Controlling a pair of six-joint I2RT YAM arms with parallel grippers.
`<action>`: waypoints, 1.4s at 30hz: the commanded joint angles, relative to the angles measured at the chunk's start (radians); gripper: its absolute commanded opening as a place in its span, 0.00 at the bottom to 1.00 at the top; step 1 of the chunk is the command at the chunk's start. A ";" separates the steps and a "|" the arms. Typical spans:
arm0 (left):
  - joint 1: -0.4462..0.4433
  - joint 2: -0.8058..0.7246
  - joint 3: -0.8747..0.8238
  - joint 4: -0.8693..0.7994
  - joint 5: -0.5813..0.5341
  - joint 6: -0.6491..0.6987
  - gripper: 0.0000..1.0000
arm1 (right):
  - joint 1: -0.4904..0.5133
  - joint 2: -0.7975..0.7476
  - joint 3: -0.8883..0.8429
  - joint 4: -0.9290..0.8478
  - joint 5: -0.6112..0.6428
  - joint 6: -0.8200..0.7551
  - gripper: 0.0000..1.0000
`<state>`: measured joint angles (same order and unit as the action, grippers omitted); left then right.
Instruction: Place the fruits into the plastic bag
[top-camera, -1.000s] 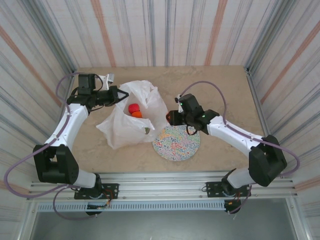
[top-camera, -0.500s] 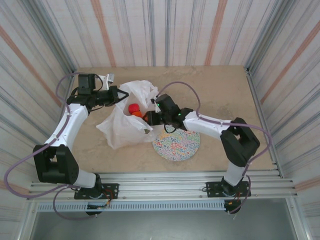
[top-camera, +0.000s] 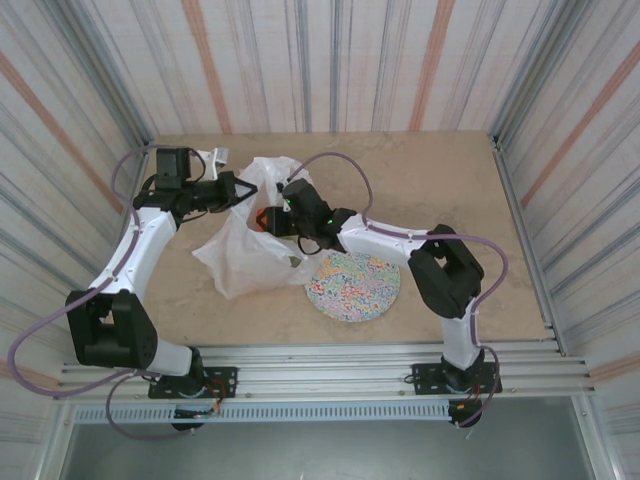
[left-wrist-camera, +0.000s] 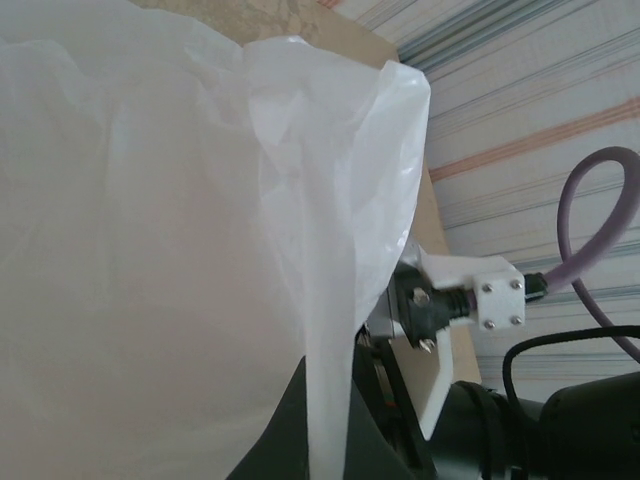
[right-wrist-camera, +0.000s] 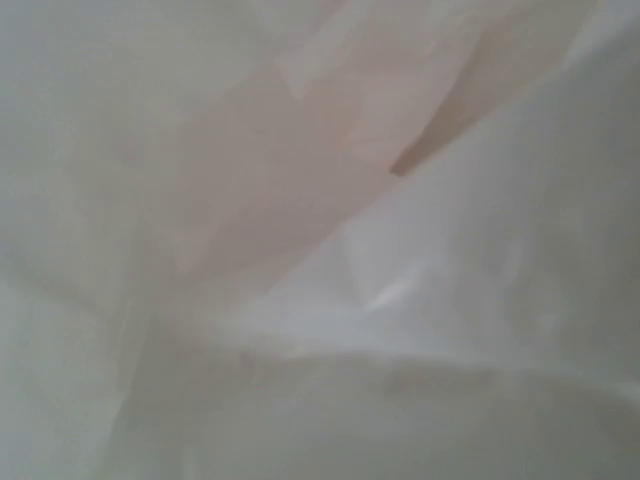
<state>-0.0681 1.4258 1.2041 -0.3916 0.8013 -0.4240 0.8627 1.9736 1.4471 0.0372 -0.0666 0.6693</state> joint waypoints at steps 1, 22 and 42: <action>-0.009 -0.024 0.017 -0.010 0.018 0.001 0.00 | -0.007 0.055 0.063 0.031 0.082 0.039 0.57; -0.005 -0.026 0.012 0.002 0.028 -0.010 0.00 | -0.022 0.081 0.093 -0.030 0.030 -0.001 0.86; -0.006 -0.022 0.012 0.002 0.026 -0.009 0.00 | -0.049 -0.115 -0.121 -0.012 0.033 -0.056 1.00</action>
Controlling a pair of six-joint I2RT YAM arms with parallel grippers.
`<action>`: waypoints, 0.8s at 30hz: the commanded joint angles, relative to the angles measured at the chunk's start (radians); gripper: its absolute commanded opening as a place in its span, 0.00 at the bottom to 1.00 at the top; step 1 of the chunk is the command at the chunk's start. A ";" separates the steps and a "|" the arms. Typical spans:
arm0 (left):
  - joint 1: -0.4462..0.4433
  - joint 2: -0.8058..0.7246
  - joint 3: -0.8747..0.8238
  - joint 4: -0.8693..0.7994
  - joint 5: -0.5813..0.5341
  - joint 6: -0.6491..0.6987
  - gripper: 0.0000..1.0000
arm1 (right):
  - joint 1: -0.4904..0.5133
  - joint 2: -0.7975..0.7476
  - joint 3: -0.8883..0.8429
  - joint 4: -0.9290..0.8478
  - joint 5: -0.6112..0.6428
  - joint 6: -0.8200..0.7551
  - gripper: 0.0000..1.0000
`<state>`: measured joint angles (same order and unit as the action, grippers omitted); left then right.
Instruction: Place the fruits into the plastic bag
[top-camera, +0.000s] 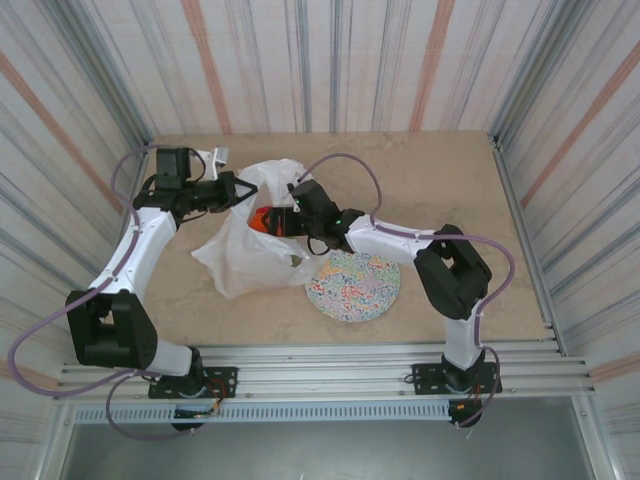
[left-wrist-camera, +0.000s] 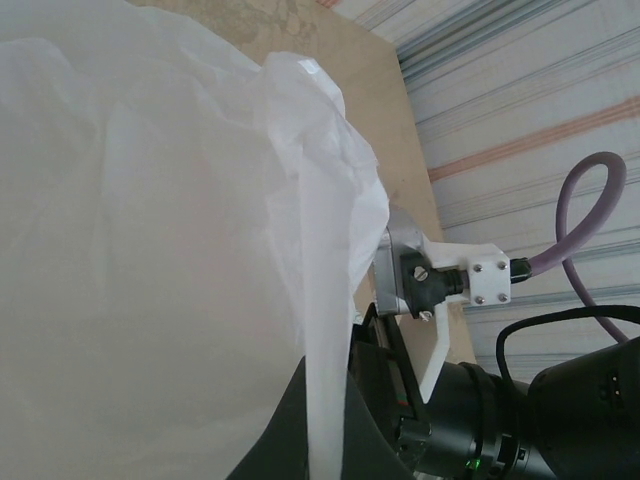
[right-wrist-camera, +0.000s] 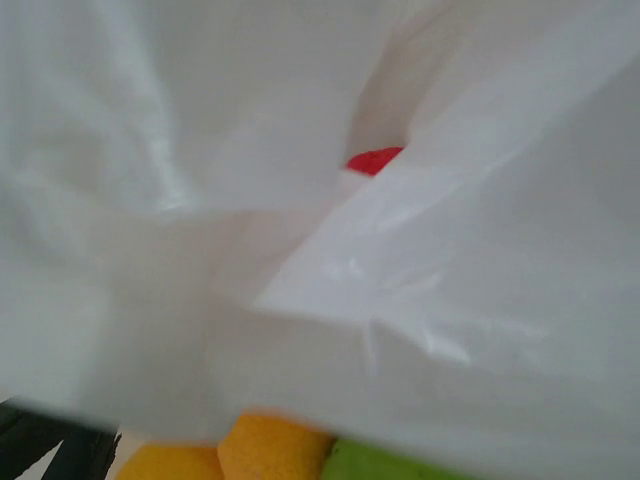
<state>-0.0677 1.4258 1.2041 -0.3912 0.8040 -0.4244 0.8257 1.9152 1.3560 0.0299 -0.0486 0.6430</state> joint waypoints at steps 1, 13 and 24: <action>-0.006 -0.024 0.012 0.001 0.023 -0.008 0.00 | -0.014 -0.070 -0.043 -0.004 0.016 -0.031 1.00; -0.006 -0.018 0.011 0.000 0.017 -0.006 0.00 | -0.015 -0.245 -0.184 -0.077 0.033 -0.128 0.99; -0.005 -0.011 0.012 -0.005 0.012 -0.002 0.00 | -0.022 -0.414 -0.257 -0.201 0.102 -0.310 0.95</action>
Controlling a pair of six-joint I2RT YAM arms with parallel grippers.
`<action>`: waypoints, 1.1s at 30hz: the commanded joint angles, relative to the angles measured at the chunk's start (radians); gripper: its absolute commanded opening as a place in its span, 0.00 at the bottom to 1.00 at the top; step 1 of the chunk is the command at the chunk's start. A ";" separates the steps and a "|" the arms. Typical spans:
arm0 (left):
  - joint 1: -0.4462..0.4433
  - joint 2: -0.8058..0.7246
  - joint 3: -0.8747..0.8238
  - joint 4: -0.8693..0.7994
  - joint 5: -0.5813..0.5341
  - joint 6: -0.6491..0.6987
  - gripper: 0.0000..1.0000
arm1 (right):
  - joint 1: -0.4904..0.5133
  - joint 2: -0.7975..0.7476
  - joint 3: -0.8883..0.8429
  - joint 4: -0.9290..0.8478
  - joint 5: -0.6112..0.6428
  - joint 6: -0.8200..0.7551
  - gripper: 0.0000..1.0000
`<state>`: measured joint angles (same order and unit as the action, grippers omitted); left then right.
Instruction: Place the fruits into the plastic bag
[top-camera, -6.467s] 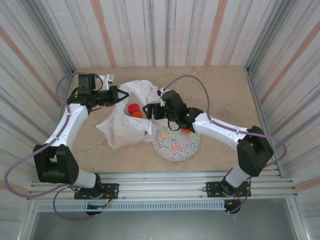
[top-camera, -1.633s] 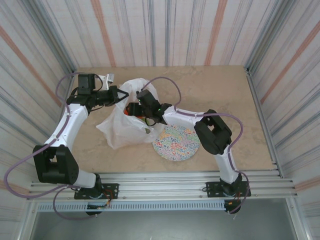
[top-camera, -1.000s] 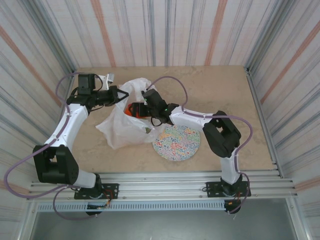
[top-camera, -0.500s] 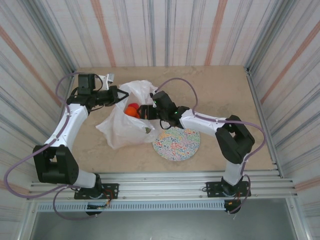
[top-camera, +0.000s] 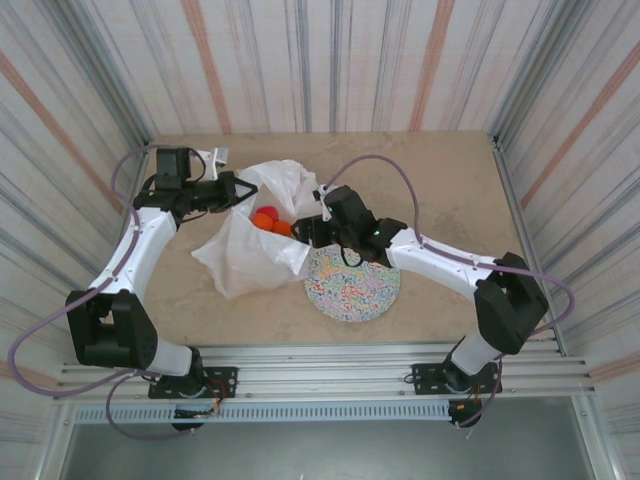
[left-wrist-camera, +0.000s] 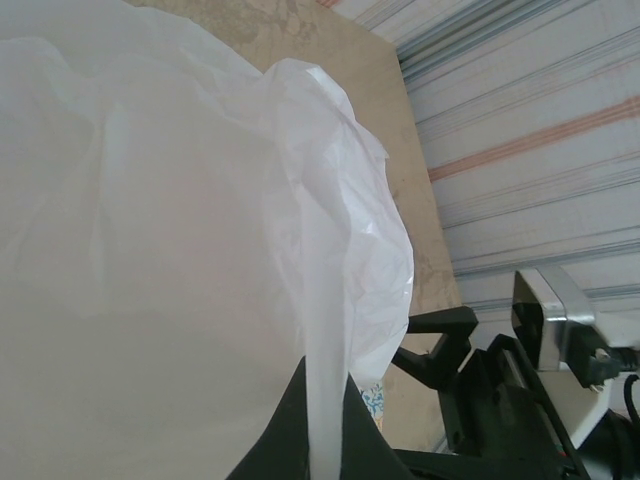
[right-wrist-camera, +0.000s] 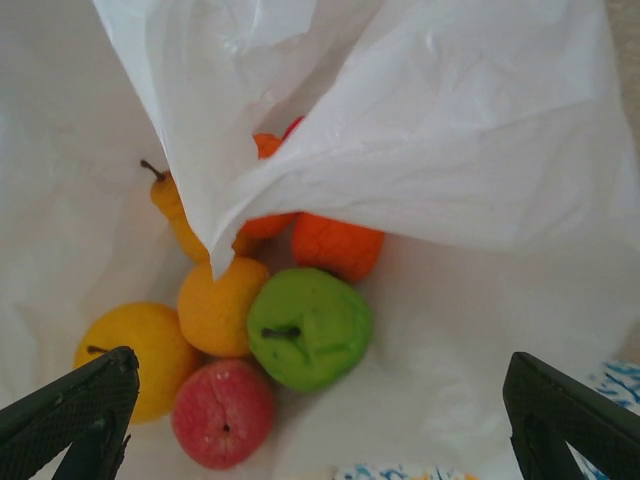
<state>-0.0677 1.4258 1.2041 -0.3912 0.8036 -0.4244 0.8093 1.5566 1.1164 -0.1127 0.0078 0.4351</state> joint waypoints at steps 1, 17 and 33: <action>-0.005 -0.010 0.011 -0.005 0.013 -0.002 0.00 | -0.006 -0.070 -0.018 -0.066 0.061 -0.125 0.94; -0.006 -0.005 0.011 -0.005 0.013 -0.002 0.00 | 0.041 -0.001 0.137 -0.104 0.120 -0.450 0.70; -0.007 -0.008 0.011 -0.006 0.012 -0.002 0.00 | 0.091 0.177 0.309 -0.135 0.221 -0.566 0.64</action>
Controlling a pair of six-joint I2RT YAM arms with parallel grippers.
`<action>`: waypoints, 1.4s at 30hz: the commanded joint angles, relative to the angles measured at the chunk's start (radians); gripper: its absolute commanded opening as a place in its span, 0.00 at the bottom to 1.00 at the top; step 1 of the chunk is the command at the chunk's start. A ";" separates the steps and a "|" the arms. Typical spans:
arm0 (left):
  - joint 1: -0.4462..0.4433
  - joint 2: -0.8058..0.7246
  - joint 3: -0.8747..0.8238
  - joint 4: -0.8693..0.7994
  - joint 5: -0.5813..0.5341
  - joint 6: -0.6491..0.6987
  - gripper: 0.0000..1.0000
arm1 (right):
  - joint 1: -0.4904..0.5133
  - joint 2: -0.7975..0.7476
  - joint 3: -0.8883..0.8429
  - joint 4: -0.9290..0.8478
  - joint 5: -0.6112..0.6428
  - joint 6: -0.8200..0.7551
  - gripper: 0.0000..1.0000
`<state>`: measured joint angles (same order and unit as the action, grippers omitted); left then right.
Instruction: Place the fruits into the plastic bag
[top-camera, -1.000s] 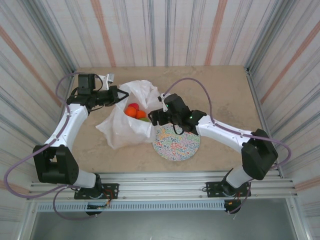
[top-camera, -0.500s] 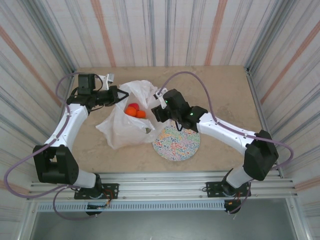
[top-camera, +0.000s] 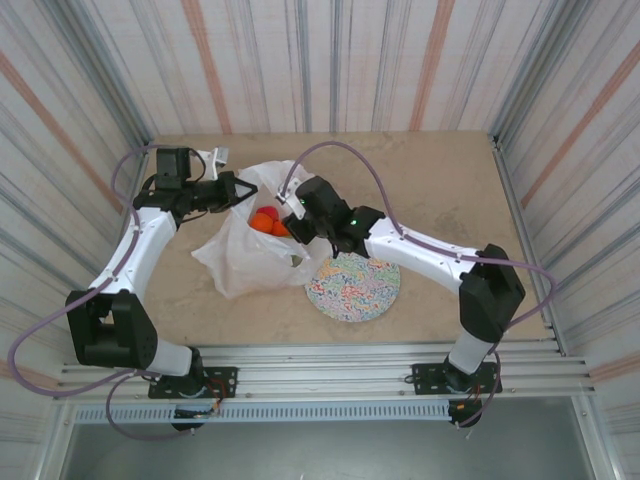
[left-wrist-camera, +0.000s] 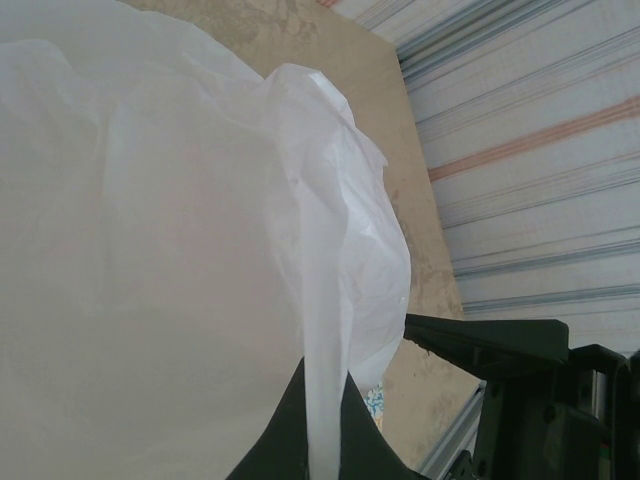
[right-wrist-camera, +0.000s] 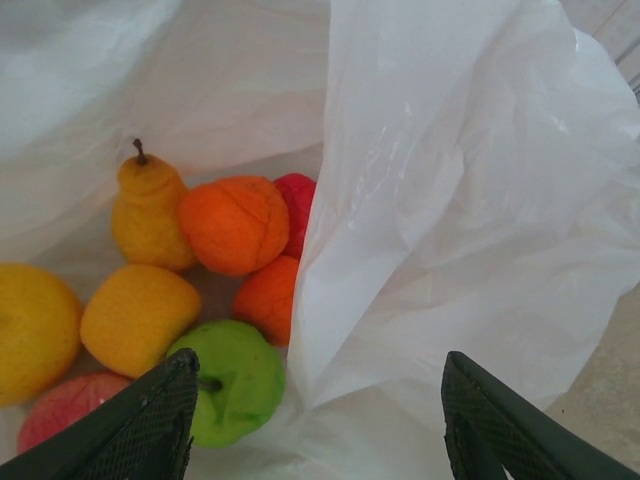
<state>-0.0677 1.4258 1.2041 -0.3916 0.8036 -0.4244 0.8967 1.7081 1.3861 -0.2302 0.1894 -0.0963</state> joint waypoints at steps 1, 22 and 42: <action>-0.007 -0.008 0.011 -0.007 0.013 -0.002 0.00 | 0.004 0.033 0.045 -0.017 0.047 -0.036 0.64; -0.008 -0.002 0.011 -0.007 0.011 -0.001 0.00 | -0.048 0.039 0.079 0.029 0.057 0.073 0.15; -0.005 0.010 0.010 -0.006 0.011 -0.002 0.00 | -0.229 -0.279 -0.502 0.156 -0.283 0.623 0.80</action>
<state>-0.0677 1.4269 1.2041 -0.3916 0.8036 -0.4244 0.7025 1.3952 0.9390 -0.1322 -0.0444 0.3489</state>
